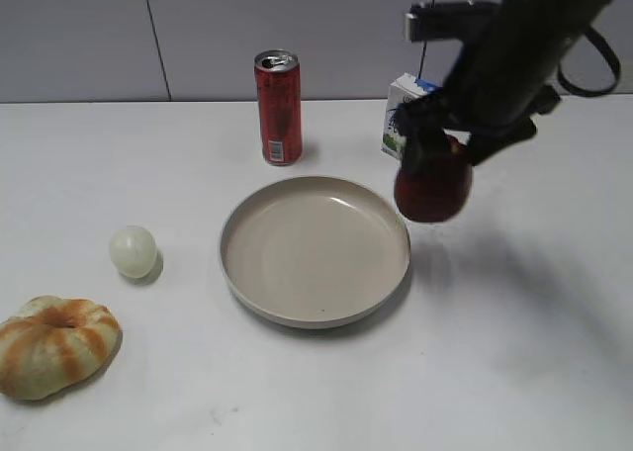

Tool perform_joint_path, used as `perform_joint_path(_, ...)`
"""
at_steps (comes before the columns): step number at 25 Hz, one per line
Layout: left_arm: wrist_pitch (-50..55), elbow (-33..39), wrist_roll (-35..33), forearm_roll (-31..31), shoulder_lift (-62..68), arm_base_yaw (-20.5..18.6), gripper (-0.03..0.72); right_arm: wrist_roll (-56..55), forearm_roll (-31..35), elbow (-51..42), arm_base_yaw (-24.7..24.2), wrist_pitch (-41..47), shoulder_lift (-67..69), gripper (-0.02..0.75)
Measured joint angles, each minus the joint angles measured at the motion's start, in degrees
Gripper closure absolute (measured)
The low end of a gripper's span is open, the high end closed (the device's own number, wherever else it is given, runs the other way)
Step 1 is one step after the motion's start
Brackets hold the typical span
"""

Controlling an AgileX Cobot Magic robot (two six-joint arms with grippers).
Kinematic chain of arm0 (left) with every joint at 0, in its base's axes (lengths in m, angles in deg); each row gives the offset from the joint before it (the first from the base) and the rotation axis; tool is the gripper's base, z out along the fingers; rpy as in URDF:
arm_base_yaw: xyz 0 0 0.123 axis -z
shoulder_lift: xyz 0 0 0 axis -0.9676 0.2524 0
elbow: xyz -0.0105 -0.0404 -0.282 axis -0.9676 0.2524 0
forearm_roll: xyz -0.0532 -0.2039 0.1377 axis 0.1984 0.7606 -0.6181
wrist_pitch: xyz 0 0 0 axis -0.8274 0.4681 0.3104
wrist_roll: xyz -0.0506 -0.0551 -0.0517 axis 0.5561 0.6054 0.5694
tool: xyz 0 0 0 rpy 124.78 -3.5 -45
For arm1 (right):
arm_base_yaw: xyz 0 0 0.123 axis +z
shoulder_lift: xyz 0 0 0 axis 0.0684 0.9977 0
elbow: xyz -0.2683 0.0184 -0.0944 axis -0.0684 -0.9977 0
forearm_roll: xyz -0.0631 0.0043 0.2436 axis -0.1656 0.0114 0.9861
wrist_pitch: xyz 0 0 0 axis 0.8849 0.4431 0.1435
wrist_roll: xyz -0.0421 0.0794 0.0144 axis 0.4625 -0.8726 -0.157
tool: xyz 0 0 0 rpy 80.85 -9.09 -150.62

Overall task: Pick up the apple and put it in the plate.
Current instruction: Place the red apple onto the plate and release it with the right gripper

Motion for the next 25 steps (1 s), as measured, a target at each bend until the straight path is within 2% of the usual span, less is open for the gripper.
perform_joint_path(4,0.0,0.0,0.0,0.0,0.0,0.0,0.452,0.0,1.5,9.1,3.9,0.6,5.0,0.181)
perform_joint_path(8,0.0,0.0,0.0,0.0,0.0,0.0,0.452,0.0,5.4,13.5,5.2,1.3,11.6,0.181)
perform_joint_path(14,0.0,0.0,0.0,0.0,0.0,0.0,0.452,5.1,10.9,14.2,5.7,1.7,18.2,0.181)
perform_joint_path(19,0.0,0.0,0.0,0.0,0.0,0.0,0.452,5.4,10.9,14.3,5.8,1.8,19.6,0.177)
perform_joint_path(22,0.0,0.0,0.0,0.0,0.0,0.0,0.452,5.5,10.9,14.3,5.8,2.3,19.6,0.134)
perform_joint_path(25,0.0,0.0,0.0,0.0,0.0,0.0,0.452,5.6,10.9,14.7,5.8,4.1,19.6,0.122)
